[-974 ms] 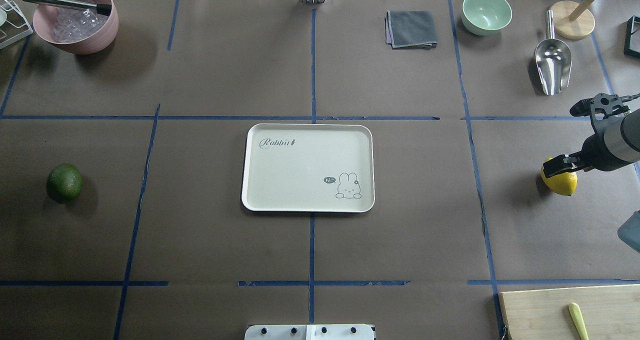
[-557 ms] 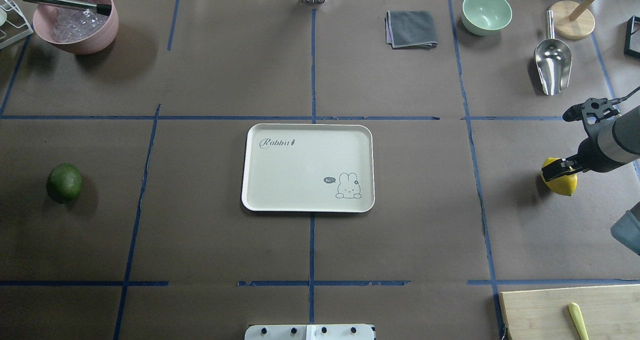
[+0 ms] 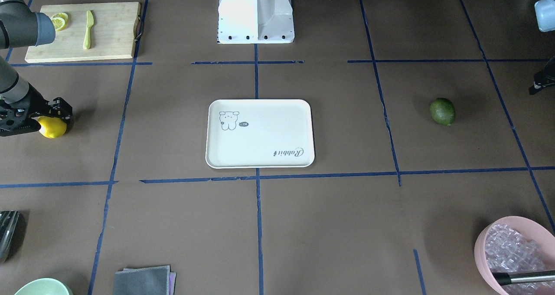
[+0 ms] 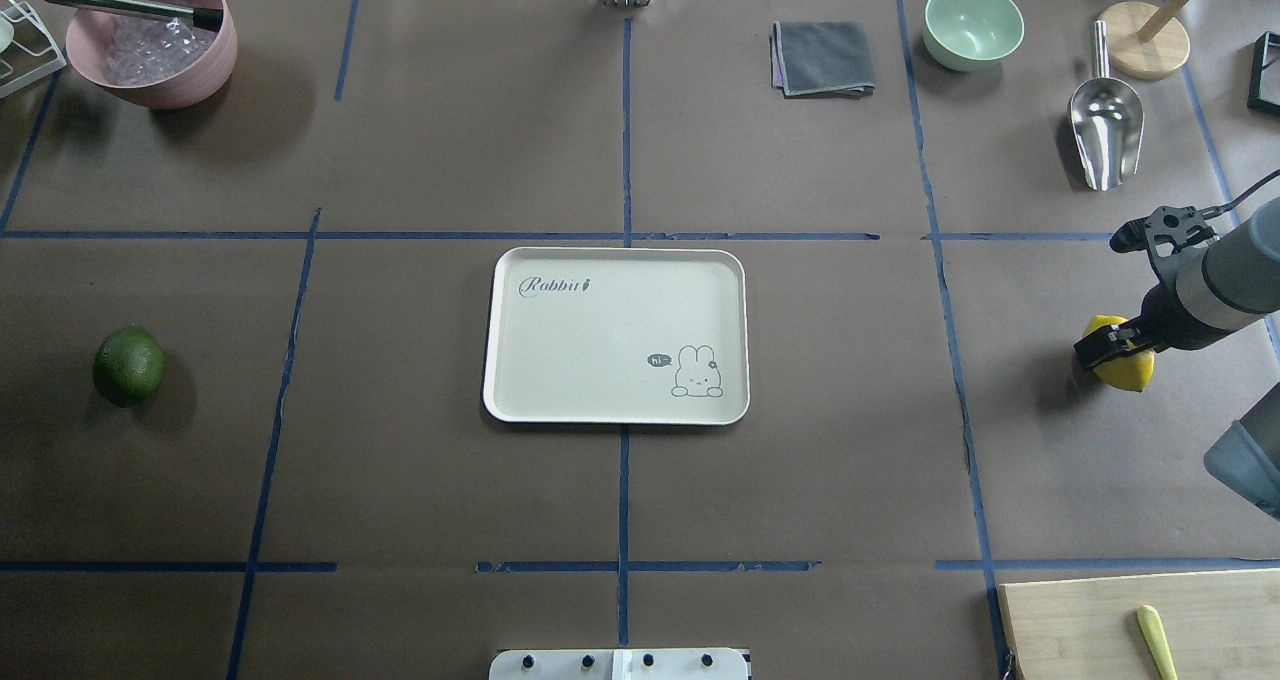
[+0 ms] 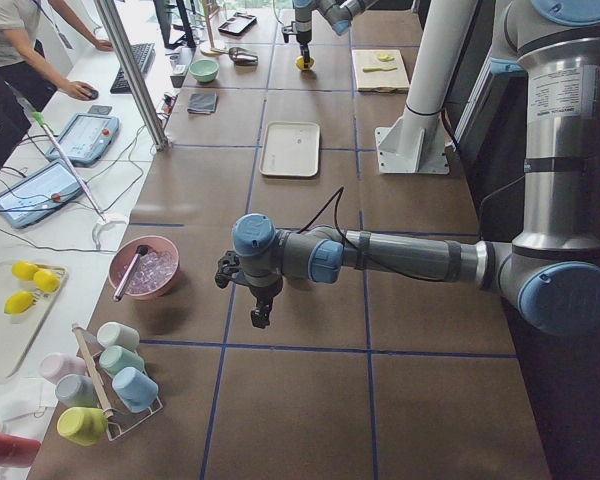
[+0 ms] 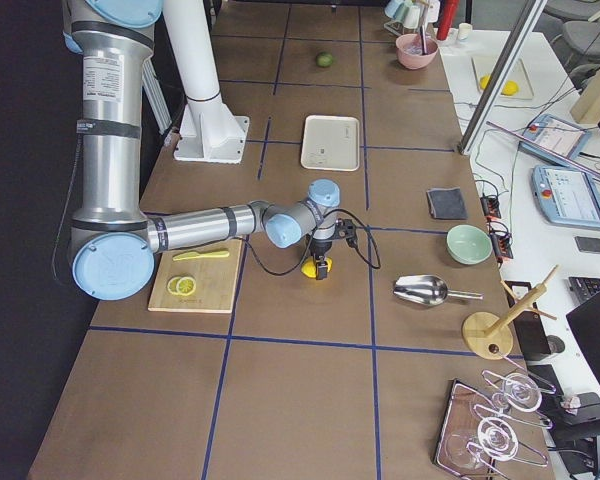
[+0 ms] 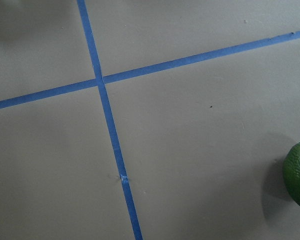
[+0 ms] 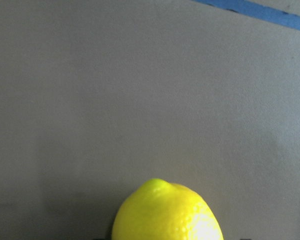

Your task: Place all lemons on tray

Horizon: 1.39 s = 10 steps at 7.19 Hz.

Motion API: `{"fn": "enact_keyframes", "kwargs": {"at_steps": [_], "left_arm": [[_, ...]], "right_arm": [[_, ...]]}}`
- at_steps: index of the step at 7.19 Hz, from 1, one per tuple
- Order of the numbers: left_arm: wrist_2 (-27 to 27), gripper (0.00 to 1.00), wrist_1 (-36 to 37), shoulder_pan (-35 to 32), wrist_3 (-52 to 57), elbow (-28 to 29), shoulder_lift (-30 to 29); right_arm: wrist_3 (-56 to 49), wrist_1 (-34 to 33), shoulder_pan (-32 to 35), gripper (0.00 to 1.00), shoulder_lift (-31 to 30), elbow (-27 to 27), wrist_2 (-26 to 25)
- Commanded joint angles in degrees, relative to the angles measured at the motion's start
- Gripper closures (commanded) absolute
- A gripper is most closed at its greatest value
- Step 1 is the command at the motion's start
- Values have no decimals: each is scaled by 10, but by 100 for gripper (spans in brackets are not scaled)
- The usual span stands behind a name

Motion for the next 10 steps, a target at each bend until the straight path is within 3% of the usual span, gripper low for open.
{"fn": "enact_keyframes", "kwargs": {"at_steps": [1, 2, 3, 4, 6, 8, 10], "left_arm": [[0, 0, 0, 0, 0, 1, 0], [0, 0, 0, 0, 0, 1, 0], [-3, 0, 0, 0, 0, 1, 0], [-5, 0, 0, 0, -1, 1, 0], [-5, 0, -2, 1, 0, -1, 8], [-6, 0, -2, 2, -1, -4, 10], [-6, 0, -3, 2, 0, -4, 9]], "right_arm": [[3, 0, -3, 74, -2, 0, 8], [4, 0, -3, 100, 1, 10, 28], [5, 0, -3, 100, 2, 36, 62], [27, -8, -4, 100, 22, 69, 64], [207, -7, -48, 100, 135, 71, 73], [357, -9, -111, 100, 264, 21, 51], [449, -10, -163, 100, 344, -37, -12]]}}
